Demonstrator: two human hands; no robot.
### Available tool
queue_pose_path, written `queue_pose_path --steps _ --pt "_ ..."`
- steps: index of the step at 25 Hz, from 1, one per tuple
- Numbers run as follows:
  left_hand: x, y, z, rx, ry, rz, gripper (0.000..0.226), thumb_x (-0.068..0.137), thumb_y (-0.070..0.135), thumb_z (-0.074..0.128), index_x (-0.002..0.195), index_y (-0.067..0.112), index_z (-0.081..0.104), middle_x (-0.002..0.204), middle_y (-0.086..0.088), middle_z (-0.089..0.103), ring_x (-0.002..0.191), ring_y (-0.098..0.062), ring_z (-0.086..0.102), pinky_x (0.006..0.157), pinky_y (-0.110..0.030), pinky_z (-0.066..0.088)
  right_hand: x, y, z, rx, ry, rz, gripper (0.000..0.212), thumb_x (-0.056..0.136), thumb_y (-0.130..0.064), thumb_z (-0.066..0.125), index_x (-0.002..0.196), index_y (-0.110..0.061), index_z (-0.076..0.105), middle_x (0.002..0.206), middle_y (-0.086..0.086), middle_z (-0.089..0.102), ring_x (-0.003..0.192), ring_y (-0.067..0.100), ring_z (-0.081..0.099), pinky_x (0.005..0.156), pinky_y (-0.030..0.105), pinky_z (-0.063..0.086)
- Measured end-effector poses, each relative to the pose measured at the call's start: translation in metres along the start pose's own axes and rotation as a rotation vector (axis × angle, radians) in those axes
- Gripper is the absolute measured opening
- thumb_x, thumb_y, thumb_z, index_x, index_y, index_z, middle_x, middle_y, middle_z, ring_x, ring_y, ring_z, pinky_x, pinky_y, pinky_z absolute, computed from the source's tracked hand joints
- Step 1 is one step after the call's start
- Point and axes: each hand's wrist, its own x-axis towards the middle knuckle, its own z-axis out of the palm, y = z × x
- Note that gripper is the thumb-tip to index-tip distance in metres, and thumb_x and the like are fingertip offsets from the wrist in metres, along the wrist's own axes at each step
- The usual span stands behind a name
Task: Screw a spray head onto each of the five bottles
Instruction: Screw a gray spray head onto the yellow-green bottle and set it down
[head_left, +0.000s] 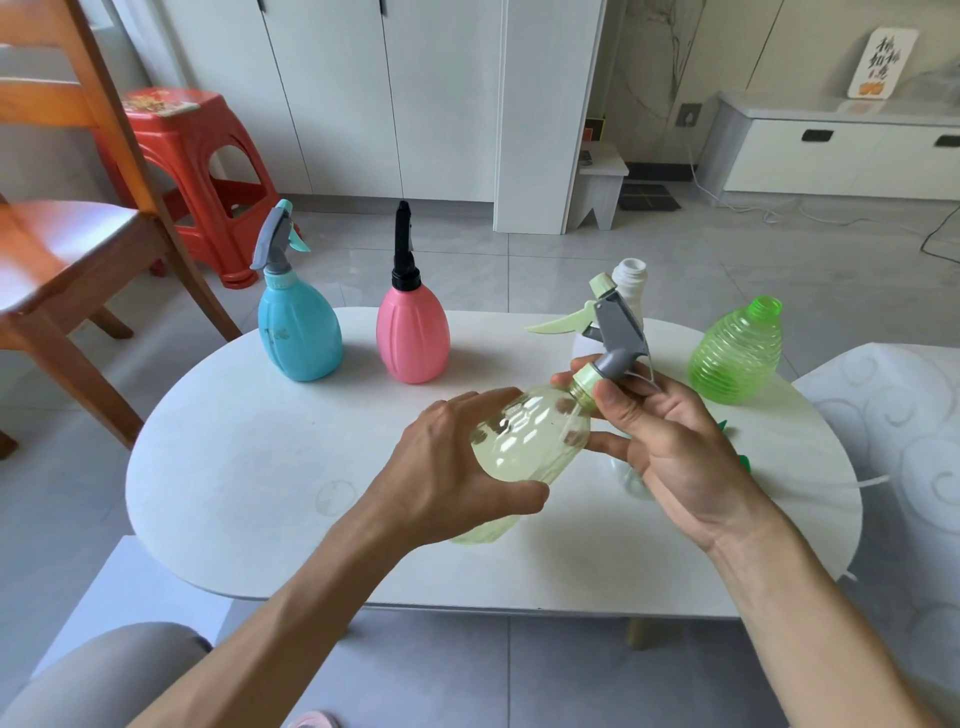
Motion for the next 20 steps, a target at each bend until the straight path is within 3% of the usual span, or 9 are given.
queue_pose_path --steps 4,6,9,12,16,20 --pt "0.002 -0.003 -0.012 -0.28 -0.283 -0.071 0.048 0.056 0.039 0.08 0.102 0.03 0.072 0.077 0.006 0.066 0.068 -0.009 0.056 0.063 -0.021 0.046 0.002 -0.009 -0.007 0.03 -0.141 0.05 0.028 0.082 -0.026 0.068 0.107 -0.015 0.074 0.111 0.013 0.073 0.1 0.025 0.07 0.074 0.038 0.057" --pt "0.001 -0.003 -0.012 -0.325 -0.306 -0.081 0.046 0.055 0.038 0.081 0.099 0.028 0.072 0.074 0.006 0.063 0.066 -0.009 0.054 0.063 -0.021 0.045 0.003 -0.008 -0.004 0.006 -0.112 0.044 0.03 0.079 -0.027 0.072 0.105 -0.012 0.075 0.106 0.012 0.075 0.097 0.024 0.071 0.071 0.036 0.058" --pt "-0.002 -0.001 -0.003 -0.216 -0.109 -0.054 0.06 0.053 0.043 0.082 0.111 0.045 0.067 0.086 0.012 0.073 0.073 -0.006 0.064 0.068 -0.02 0.052 0.002 -0.002 0.004 0.021 0.021 0.028 0.024 0.07 -0.026 0.084 0.09 -0.016 0.077 0.095 0.009 0.075 0.089 0.023 0.072 0.071 0.037 0.058" --pt "-0.005 0.0 0.01 -0.004 0.072 0.012 0.067 0.05 0.057 0.073 0.116 0.046 0.063 0.098 0.017 0.069 0.092 -0.009 0.061 0.079 -0.021 0.05 0.001 0.005 0.015 0.128 0.13 0.028 0.021 0.063 -0.029 0.084 0.077 -0.024 0.07 0.095 0.01 0.069 0.088 0.023 0.07 0.078 0.041 0.059" --pt "-0.002 0.003 0.023 0.082 0.168 0.091 0.073 0.053 0.061 0.067 0.123 0.046 0.051 0.095 0.014 0.064 0.089 -0.015 0.052 0.074 -0.011 0.039 0.003 0.009 0.024 0.186 0.284 0.036 0.033 0.061 -0.036 0.084 0.083 -0.02 0.066 0.09 0.007 0.071 0.083 0.019 0.07 0.076 0.035 0.058" --pt "0.001 0.002 0.028 0.196 0.217 0.092 0.07 0.056 0.057 0.069 0.123 0.041 0.055 0.094 0.012 0.06 0.087 -0.02 0.047 0.069 -0.029 0.045 0.005 0.014 0.026 0.155 0.361 0.045 0.024 0.075 -0.035 0.077 0.091 -0.019 0.071 0.093 0.008 0.075 0.084 0.022 0.071 0.079 0.037 0.06"
